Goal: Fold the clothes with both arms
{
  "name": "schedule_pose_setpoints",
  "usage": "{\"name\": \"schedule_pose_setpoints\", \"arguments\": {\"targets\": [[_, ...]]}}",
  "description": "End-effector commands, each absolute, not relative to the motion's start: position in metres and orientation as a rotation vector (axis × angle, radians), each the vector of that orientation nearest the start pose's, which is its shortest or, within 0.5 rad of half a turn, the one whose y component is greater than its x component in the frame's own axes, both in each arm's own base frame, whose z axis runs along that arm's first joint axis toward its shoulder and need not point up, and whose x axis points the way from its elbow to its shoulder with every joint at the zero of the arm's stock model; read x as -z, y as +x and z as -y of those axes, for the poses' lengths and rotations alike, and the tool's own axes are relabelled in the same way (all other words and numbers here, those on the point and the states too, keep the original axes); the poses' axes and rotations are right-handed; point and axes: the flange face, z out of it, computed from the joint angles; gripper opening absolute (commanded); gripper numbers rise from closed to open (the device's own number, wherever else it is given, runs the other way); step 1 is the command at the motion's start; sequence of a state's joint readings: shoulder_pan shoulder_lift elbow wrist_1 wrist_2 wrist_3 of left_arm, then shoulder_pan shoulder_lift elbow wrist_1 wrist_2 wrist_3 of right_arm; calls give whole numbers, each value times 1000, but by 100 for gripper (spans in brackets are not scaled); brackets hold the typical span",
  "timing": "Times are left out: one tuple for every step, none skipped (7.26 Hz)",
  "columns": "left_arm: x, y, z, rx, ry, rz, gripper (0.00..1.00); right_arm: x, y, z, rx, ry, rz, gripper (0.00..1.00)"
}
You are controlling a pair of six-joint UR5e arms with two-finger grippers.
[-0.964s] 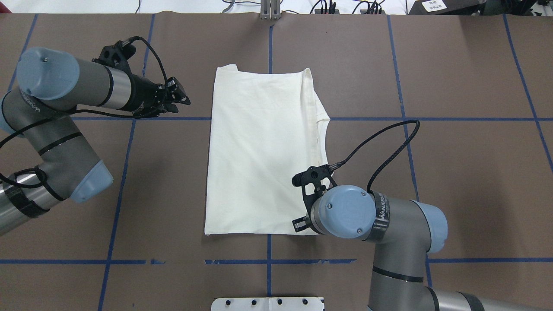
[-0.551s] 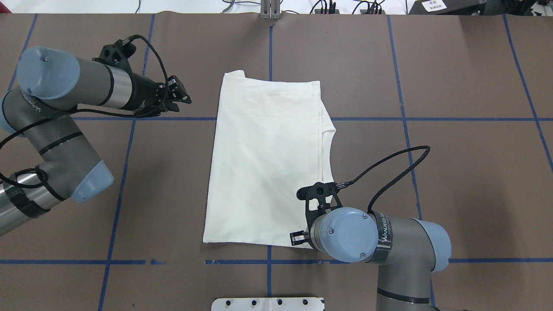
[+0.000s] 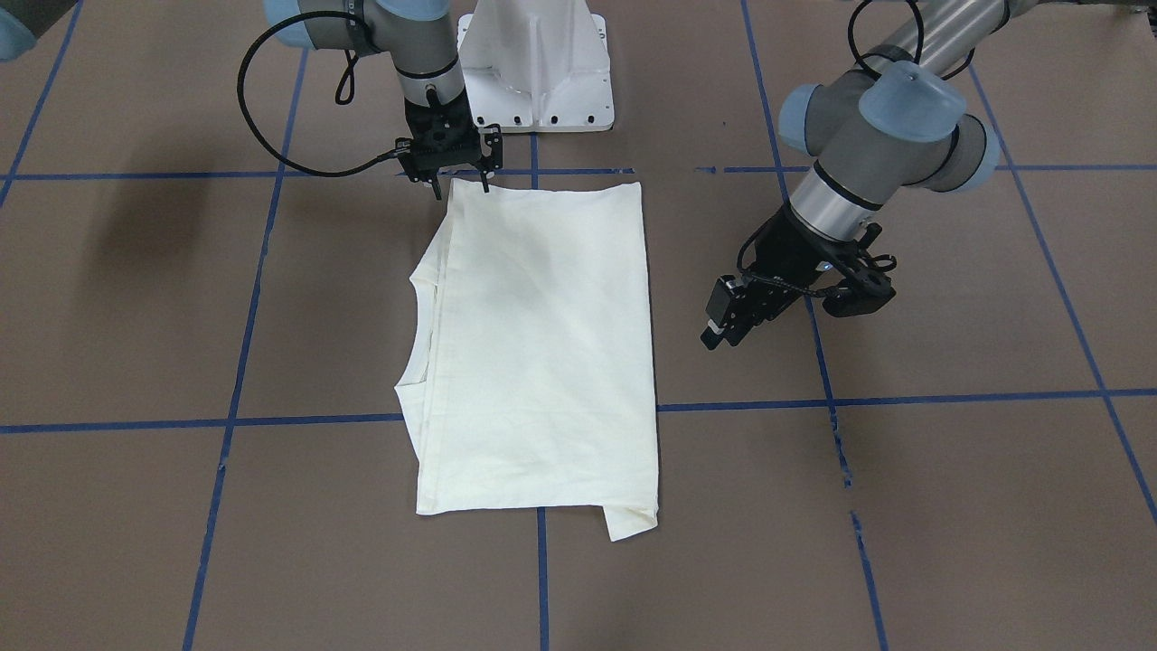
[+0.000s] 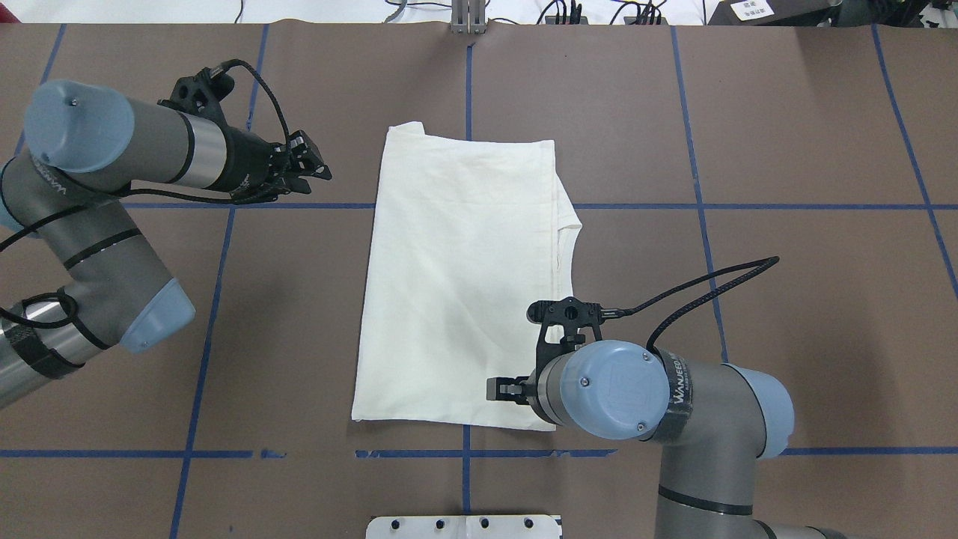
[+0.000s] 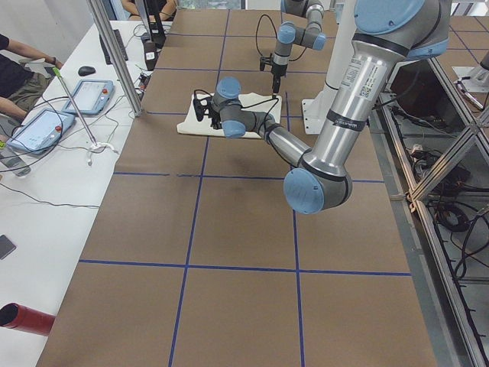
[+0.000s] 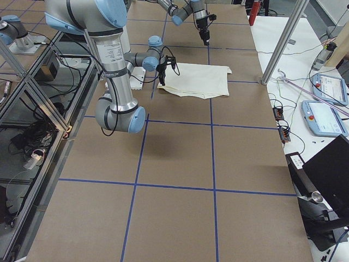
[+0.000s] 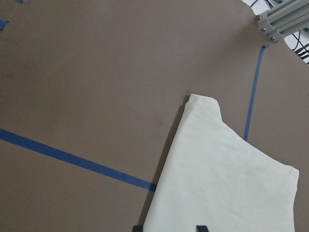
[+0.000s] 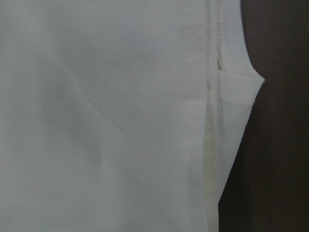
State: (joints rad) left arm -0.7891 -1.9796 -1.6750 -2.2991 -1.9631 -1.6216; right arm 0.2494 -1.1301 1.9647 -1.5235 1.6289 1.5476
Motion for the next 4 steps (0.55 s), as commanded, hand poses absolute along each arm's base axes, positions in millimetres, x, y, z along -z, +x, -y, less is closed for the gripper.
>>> {"name": "schedule_pose_setpoints", "arguments": {"targets": [[-281, 363, 507, 469, 142, -1306, 46, -232, -535, 272, -579, -72, 915, 100], [-294, 351, 498, 467, 141, -1294, 46, -237, -540, 272, -699, -130, 901, 100], [-294, 340, 485, 445, 126, -1306, 46, -246, -547, 271, -784, -171, 877, 100], [-295, 338, 485, 447, 126, -1305, 46, -254, -556, 272, -812, -181, 855, 100]]}}
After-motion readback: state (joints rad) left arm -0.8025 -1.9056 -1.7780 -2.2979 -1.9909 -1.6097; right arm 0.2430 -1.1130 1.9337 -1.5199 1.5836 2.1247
